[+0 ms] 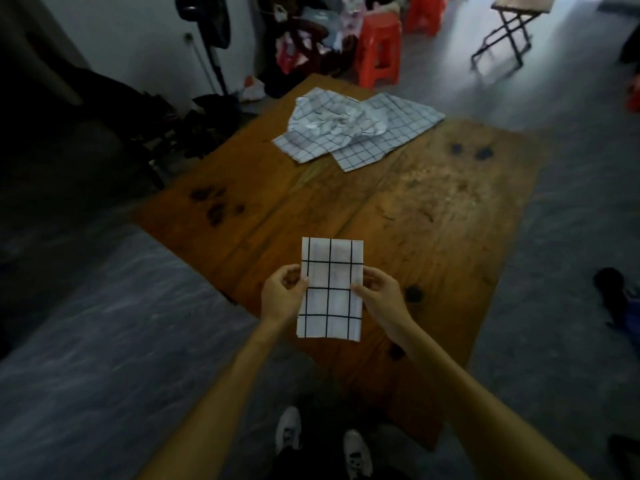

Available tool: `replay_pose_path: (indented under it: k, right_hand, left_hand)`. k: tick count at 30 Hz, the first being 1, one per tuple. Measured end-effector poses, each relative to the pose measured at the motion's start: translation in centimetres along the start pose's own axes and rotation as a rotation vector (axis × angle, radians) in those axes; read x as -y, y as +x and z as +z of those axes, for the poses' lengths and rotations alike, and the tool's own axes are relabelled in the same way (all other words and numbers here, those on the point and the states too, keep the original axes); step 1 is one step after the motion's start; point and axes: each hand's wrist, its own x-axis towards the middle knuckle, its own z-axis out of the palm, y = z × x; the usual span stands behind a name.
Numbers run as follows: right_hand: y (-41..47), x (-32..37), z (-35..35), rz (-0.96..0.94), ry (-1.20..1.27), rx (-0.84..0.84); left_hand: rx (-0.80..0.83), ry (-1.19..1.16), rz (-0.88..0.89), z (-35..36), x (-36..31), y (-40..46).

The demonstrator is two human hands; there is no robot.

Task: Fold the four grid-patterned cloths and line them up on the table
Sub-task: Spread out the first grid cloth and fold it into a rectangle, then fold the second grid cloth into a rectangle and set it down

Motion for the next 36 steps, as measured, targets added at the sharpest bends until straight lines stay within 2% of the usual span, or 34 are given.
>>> replay_pose_path:
  k: [8, 15, 20, 24, 31, 36]
  right_hand:
    - [4.0, -2.5, 4.0, 0.191, -0.035, -0.272]
    - [5.7, -5.8, 5.7, 0.456, -0.118, -0.397]
    - [4.9, -6.0, 5.9, 0.441, -0.131, -0.446]
    - [4.4, -2.6, 5.2, 0.315, -0.133, -0.453]
    - [3.5, 9.3, 2.5, -0.049, -0.202, -0.498]
    - [0.8, 16.8, 0.5, -0.271, -0.388, -0.577]
  left_hand:
    - [0.213, 0.008, -0.055, 1.1, 3.1, 7.0]
    - [0.347, 0.084, -0.206, 1.1, 7.5, 10.4]
    - [0.376, 0.152, -0.224, 0.4, 7.9, 11.1]
    - [0.408, 0.147, -0.049, -0.6, 4.0, 11.4]
    - [0.441, 0.109, 0.435, -4.6, -8.0, 12.2]
    - [0.443, 0.186, 0.685, -6.7, -16.1, 11.7]
